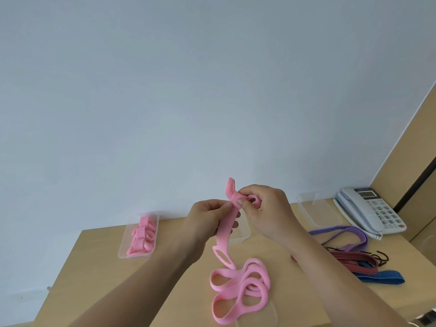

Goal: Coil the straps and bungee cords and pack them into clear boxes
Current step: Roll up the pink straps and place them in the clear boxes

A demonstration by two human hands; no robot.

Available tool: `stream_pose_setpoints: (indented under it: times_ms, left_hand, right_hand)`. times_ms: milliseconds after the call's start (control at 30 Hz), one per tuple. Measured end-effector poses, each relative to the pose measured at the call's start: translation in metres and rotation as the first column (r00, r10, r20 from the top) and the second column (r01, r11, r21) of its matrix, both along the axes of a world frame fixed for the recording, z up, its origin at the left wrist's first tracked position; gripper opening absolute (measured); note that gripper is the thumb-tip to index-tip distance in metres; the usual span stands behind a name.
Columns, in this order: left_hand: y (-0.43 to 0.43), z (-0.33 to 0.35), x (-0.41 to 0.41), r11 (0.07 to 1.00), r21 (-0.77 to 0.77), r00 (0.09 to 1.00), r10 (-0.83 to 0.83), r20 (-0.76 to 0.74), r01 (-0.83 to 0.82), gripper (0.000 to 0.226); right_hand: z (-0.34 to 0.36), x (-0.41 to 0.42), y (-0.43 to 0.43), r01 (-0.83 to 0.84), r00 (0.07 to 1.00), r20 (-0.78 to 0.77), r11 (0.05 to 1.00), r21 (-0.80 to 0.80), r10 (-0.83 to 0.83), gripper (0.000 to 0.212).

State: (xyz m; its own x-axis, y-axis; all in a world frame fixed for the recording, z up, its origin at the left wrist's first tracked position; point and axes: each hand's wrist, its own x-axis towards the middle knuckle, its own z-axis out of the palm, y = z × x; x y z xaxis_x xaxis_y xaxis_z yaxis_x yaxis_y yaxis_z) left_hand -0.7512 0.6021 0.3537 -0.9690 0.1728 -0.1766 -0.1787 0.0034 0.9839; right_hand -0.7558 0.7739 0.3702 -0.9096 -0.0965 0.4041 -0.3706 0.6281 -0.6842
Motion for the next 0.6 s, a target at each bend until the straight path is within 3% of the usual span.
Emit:
stream_pose_setpoints:
  times_ms: [200, 400, 467, 600]
  left_hand:
    - [0.000, 0.006, 0.005, 1.000, -0.009, 0.994, 0.014, 0.111, -0.013, 0.022]
    - [-0.001, 0.013, 0.008, 0.995, 0.092, 0.960, 0.005, 0.281, -0.032, 0.055]
    - [0.001, 0.014, 0.006, 0.993, 0.118, 0.956, -0.008, 0.292, -0.028, 0.064]
    - [0.001, 0.013, 0.006, 0.989, 0.145, 0.969, -0.018, 0.246, -0.018, 0.057]
  right_hand:
    - [-0.007, 0.005, 0.001, 0.048, 0.997, -0.058, 0.999, 0.014, -0.047, 0.008]
    - [-0.015, 0.006, -0.002, 0.069, 0.975, -0.219, 0.993, 0.092, -0.048, 0.009]
    - [-0.019, 0.006, -0.003, 0.063, 0.962, -0.271, 0.992, 0.106, -0.032, 0.012]
    - [-0.024, 0.007, -0.004, 0.034, 0.946, -0.325, 0.988, 0.153, 0.017, 0.022]
